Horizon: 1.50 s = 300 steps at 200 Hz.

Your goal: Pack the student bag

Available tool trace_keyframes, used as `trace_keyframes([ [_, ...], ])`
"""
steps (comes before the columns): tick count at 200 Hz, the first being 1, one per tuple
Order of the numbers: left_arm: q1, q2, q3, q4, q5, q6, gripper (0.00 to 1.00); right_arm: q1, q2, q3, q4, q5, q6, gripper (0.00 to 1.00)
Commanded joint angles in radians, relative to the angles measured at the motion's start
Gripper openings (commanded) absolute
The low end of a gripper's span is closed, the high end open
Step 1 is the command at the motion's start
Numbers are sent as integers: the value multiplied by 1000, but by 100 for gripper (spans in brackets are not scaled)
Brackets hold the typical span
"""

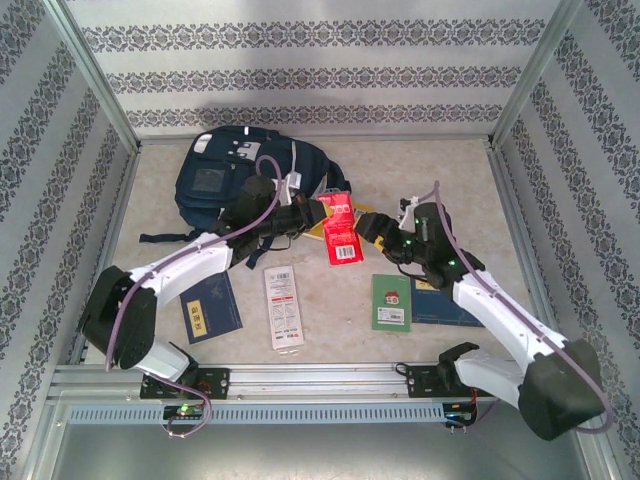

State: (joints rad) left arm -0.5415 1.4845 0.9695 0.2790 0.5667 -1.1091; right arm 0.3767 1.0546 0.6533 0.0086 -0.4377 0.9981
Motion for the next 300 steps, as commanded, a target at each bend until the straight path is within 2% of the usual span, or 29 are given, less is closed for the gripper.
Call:
trace_keyframes([
  [1, 2, -48, -51, 208, -163, -146, 0, 28, -58, -57, 189, 5, 136, 85],
  [38, -2, -72, -84, 310, -251, -226, 0, 91, -78, -109, 382, 30, 266, 86],
  [70, -10, -85, -117, 368, -300, -278, 0, 145, -69, -137, 490, 111, 339, 78],
  [140, -32, -118, -167, 384, -350, -312, 0, 176, 16, -108, 610, 203, 371, 43],
  [198, -49, -97, -167, 395, -336, -330, 0, 192, 102, -81, 684, 209, 388, 31],
  [219, -51, -96, -162, 369, -332, -320, 0, 193, 107, -87, 684, 227, 389, 18],
  [239, -51, -99, -156, 319, -325, -291, 17, 187, 89, -104, 666, 251, 386, 9],
  [258, -49, -108, -124, 201, -302, -203, 44, 160, 43, -118, 617, 259, 364, 6],
  [264, -48, -112, -112, 158, -295, -161, 49, 149, 20, -126, 589, 266, 353, 6],
  [282, -39, -131, -53, -39, -299, -11, 60, 103, -70, -149, 472, 293, 305, 4],
  [300, -21, -111, 58, -262, -310, 198, 64, 40, -158, -162, 328, 304, 239, 4],
])
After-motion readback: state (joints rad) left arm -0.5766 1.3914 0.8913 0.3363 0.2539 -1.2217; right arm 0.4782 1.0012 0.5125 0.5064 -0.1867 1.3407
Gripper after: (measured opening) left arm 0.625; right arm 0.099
